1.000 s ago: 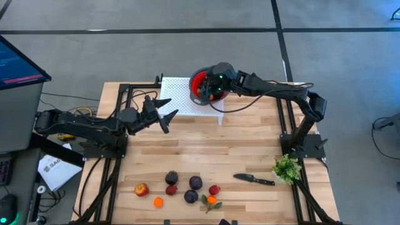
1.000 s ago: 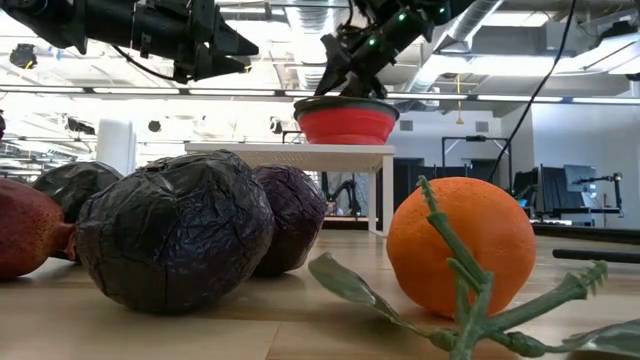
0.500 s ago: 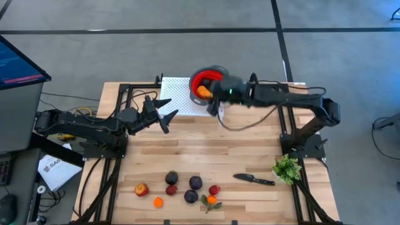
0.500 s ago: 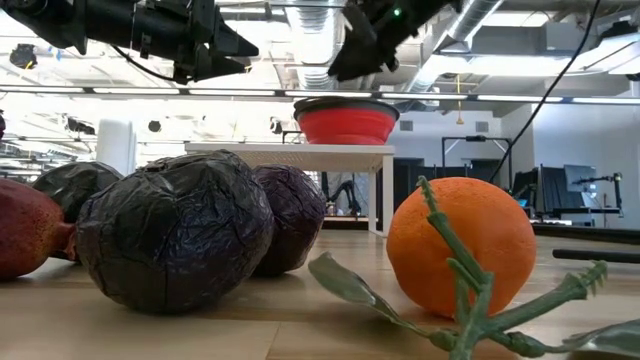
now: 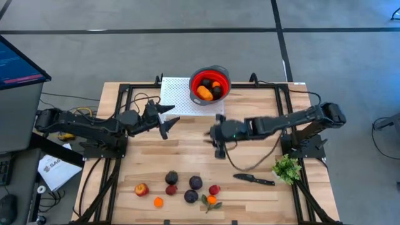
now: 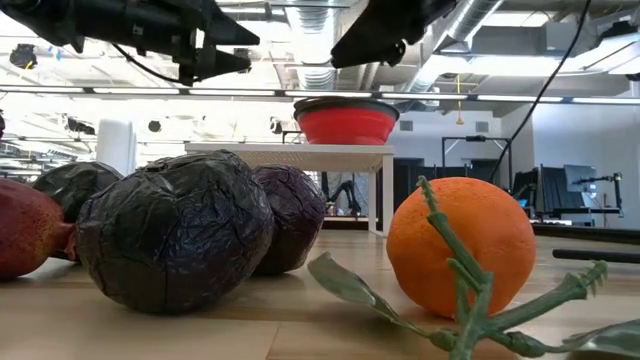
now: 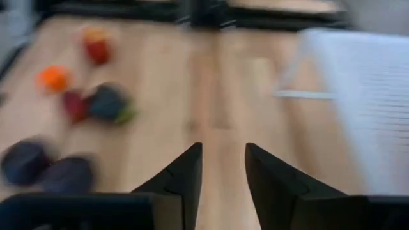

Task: Pick & Place Fruit
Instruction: Put the pomegranate into the red strainer on the shelf

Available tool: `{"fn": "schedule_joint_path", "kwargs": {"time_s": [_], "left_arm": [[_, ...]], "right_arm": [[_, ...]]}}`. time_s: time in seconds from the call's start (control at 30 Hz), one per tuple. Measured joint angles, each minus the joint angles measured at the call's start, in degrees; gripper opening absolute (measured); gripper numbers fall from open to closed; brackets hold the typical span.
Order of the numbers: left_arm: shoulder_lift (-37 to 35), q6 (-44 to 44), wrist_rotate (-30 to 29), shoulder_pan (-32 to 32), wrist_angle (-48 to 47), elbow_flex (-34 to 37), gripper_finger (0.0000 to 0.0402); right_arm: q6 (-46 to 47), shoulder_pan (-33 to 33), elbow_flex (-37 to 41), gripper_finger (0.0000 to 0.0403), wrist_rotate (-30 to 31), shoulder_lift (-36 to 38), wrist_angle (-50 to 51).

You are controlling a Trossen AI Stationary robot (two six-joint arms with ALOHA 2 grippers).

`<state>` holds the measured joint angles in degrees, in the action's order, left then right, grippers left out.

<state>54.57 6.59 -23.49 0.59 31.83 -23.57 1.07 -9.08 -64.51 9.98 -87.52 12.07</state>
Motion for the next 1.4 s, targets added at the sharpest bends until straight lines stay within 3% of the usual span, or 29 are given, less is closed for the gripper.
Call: {"fn": "schedule_joint_path", "kwargs": {"time_s": [0.33, 0.47, 0.67, 0.8, 0.93, 1.2, 1.4], "left_arm": [[0.02, 9.05, 1.39, -8.83, -4.18, -0.02, 0.029], [0.02, 13.06, 1.27, -12.35, -4.62, 1.22, 0.029], [0.02, 18.52, 0.91, -15.52, -4.59, 4.07, 0.029], [0.03, 22.12, 0.86, -16.42, -4.44, 5.74, 0.029], [0.04, 22.84, 0.83, -17.06, -4.3, 6.12, 0.029], [0.02, 22.86, -0.05, -17.17, -3.69, 6.12, 0.029], [0.02, 23.02, -2.62, -17.17, -3.12, 6.12, 0.029]], "right_arm": [[8.31, -9.21, 0.0, 0.0101, -12.45, -7.74, 4.23], [12.63, -12.45, 0.0, 0.014, -13.38, -10.54, 10.37], [15.5, -17.97, -0.01, 0.0242, -13.31, -15.42, 10.61], [17.62, -21.5, -0.04, 0.029, -9.72, -19.78, 8.73], [19.78, -24.43, 0.06, 0.0302, -1.46, -23.58, 5.42], [27.09, -27.41, 9.86, 0.027, 9.71, -23.68, -15.16], [26.6, -26.42, 18.66, 0.0242, 11.04, -24.26, -36.7]]}}
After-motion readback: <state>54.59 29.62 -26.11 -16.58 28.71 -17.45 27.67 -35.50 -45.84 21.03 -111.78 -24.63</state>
